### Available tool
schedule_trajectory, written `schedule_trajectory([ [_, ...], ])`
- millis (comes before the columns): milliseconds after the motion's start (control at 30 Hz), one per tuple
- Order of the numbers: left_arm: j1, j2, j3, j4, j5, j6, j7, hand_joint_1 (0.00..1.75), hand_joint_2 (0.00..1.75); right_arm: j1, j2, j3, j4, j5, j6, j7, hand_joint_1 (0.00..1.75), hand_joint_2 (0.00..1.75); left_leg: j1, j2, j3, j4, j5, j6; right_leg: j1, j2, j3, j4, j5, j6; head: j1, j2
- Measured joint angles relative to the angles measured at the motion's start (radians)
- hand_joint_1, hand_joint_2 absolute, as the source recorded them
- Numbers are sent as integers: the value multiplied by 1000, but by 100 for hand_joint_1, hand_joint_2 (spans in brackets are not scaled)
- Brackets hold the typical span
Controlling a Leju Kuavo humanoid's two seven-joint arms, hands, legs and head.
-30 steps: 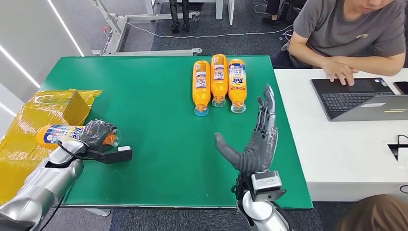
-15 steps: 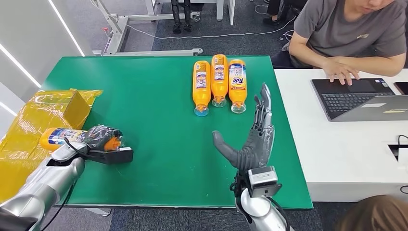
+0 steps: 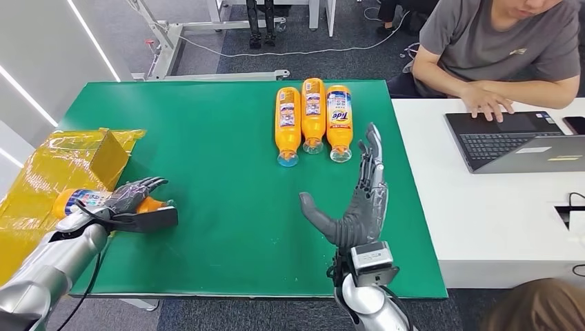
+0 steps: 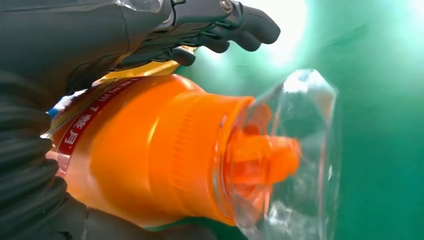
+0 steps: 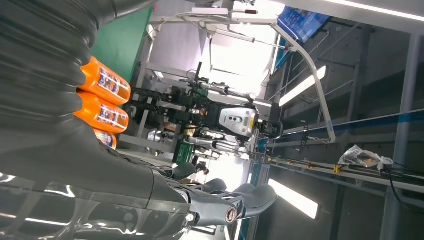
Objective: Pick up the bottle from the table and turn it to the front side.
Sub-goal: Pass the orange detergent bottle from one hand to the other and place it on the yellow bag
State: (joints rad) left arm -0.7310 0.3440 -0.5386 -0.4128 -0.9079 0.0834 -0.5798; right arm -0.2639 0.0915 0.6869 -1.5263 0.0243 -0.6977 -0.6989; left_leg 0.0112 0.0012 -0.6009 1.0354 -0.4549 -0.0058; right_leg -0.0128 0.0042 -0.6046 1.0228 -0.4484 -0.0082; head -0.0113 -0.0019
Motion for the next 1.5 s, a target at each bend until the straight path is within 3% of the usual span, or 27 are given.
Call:
schedule_trajectory([
  [400, 112, 89, 130, -191, 278, -93, -58, 0, 175, 18, -12, 0, -3, 1, 0, 0, 0, 175, 0, 0, -1, 0, 0, -1, 0, 0, -1, 0, 0, 0, 0, 0],
  [733, 245, 210, 192, -563, 560, -350, -58, 0, 175, 21, -22, 1, -4, -22, 35, 0, 0, 175, 0, 1, -2, 0, 0, -1, 0, 1, -3, -1, 0, 0, 0, 0],
  [967, 325, 236, 267, -780, 715, -339, -93, 0, 175, 15, -26, 6, -2, -37, 48, 0, 0, 175, 0, 0, -3, 0, 0, -1, 0, 0, -4, -1, 0, 0, 0, 0],
  [1033, 348, 205, 293, -837, 736, -213, -112, 0, 175, 13, -27, 11, 0, -43, 58, 0, 0, 175, 0, -1, -3, 0, 0, -1, 0, -1, -4, -1, 0, 0, 0, 0],
  [1067, 357, 174, 307, -862, 728, -104, -117, 0, 175, 10, -27, 15, 3, -46, 64, 0, 0, 175, 0, -2, -3, 1, 0, 0, 0, -2, -3, -1, 0, 0, 0, 0],
  [1167, 379, 38, 322, -916, 726, 228, -121, 0, 175, -5, -27, 31, 17, -57, 69, 0, 0, 175, -1, -4, -3, 1, 0, 0, -1, -4, -1, -3, 0, 1, 0, 0],
  [1233, 399, -63, 306, -945, 770, 355, -121, 0, 175, -14, -27, 44, 28, -60, 64, 0, 0, 175, -1, -5, -3, 1, 0, 1, -1, -5, 0, -4, 1, 1, 0, 0],
  [1367, 431, -226, 245, -991, 841, 472, -122, 0, 175, -21, -26, 58, 48, -57, 49, 0, 0, 175, -1, -5, -4, 1, 0, 2, -1, -4, 1, -6, 1, 2, 0, 0],
  [1500, 487, -351, 218, -1045, 920, 455, -122, 0, 175, -14, -26, 60, 54, -42, 40, 0, 0, 175, -1, -4, -4, 2, -1, 3, -1, -4, 0, -6, 1, 3, 0, 0],
])
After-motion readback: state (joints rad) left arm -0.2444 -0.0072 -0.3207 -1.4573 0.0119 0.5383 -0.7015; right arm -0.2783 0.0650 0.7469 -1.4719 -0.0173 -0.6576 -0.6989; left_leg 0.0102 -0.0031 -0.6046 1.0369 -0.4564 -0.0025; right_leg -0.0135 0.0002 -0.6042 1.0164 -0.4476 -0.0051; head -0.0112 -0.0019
